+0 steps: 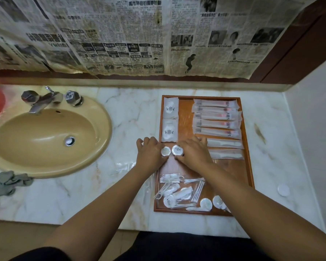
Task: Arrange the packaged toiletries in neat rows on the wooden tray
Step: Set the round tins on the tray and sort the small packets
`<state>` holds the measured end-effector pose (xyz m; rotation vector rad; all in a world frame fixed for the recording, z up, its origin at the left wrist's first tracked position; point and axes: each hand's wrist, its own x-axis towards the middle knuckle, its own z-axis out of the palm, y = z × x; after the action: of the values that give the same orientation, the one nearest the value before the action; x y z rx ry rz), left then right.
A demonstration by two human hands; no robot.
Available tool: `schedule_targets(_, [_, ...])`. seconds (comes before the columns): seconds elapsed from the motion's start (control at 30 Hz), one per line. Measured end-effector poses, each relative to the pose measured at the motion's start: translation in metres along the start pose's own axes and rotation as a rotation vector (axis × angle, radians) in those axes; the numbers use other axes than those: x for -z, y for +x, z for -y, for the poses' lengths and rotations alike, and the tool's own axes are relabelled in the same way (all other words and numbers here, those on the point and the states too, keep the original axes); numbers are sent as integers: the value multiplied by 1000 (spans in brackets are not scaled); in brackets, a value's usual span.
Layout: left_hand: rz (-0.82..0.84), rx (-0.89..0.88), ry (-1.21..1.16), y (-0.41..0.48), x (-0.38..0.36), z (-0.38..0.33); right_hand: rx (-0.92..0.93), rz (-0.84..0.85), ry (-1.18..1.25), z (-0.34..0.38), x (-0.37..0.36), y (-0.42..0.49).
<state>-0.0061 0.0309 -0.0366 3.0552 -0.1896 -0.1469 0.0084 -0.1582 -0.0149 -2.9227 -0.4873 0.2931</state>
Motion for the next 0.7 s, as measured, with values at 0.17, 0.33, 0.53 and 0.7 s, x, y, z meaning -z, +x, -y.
schedule_targets(0.17, [4,-19,-1,0,-4,5,4,24,19,3,-2,2])
schedule_targets(0.33, [17,-27,-16,-1,-5,7,-33,9,29,4,-4,-1])
schedule_targets(0.53, [41,-44,-95,-2,1,13,-53,1,9,5,-2,-5])
schedule_targets(0.7, [12,90,-367,-16,29,50,-64,-22,3,4,3,-10])
